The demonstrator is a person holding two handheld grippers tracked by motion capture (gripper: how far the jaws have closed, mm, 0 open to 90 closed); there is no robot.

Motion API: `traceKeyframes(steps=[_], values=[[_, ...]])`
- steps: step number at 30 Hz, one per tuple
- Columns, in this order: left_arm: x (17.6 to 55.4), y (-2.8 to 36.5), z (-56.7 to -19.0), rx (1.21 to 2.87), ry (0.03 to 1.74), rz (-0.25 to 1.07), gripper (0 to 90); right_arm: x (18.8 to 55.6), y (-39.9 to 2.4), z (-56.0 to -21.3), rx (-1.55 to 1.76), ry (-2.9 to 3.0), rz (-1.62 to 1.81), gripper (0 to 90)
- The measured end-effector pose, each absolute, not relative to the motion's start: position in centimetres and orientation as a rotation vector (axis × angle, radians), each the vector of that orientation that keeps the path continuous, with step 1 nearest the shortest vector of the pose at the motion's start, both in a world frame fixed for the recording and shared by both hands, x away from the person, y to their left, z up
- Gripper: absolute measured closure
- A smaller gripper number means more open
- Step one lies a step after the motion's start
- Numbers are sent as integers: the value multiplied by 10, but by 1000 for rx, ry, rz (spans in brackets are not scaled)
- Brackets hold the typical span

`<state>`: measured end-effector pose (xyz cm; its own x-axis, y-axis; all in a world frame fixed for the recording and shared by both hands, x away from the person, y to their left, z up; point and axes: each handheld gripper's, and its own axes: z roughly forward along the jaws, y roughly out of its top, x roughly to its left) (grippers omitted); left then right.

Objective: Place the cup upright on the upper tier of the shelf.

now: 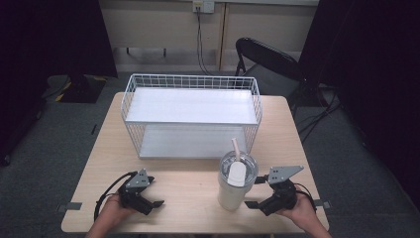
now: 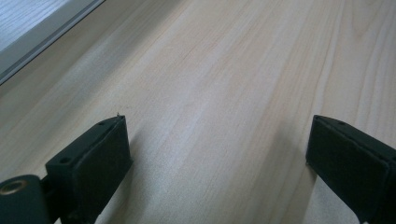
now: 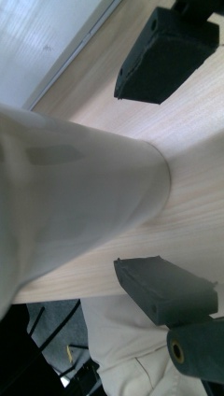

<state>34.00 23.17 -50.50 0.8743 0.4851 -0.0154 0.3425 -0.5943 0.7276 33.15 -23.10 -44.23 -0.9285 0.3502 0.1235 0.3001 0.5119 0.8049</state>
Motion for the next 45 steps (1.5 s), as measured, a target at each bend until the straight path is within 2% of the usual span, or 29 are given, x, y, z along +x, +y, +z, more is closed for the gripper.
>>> traceKeyframes(steps=[30,45], values=[[340,232,-505,2261,594,235,57,337,-216,-435,548,2607,1625,139],[340,232,-505,2262,593,233,58,337,-207,-438,536,2545,1657,100]])
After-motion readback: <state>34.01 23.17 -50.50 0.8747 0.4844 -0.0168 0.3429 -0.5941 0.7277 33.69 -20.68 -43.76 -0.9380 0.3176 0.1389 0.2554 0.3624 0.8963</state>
